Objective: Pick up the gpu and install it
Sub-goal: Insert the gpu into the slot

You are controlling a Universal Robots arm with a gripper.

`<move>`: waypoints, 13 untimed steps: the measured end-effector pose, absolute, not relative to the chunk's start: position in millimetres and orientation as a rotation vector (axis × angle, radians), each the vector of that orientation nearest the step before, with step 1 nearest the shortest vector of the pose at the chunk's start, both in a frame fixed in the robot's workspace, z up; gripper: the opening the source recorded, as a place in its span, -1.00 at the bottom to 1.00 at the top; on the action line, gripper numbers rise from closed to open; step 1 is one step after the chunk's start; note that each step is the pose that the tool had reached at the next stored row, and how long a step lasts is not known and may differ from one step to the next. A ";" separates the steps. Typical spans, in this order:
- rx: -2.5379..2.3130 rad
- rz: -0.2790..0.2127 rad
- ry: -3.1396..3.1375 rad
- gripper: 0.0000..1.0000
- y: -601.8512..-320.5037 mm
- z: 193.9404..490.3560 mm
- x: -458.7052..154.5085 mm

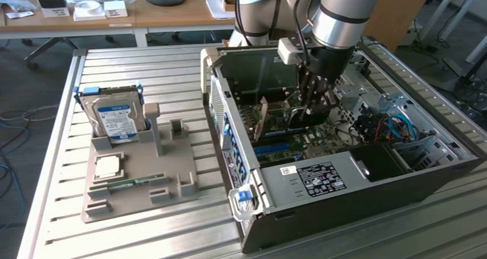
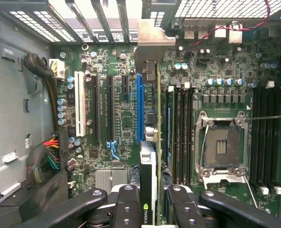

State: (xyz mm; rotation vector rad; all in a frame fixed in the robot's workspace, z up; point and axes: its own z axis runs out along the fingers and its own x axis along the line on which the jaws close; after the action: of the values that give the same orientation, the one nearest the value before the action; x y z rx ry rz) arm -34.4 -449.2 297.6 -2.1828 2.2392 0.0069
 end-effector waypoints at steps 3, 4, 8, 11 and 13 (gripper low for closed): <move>-2.183 0.007 2.239 -0.47 -449.1 297.0 -35.4; -2.183 0.007 2.239 -0.47 -449.1 296.9 -35.7; -2.183 0.007 2.239 -0.47 -449.1 296.2 -35.9; -2.183 0.007 2.239 -0.47 -449.1 293.4 -36.0; -2.183 0.007 2.239 -0.47 -449.1 290.5 -36.5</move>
State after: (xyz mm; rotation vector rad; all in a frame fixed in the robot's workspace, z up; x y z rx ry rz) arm -36.5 -449.1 290.5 -2.1826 2.2392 0.0070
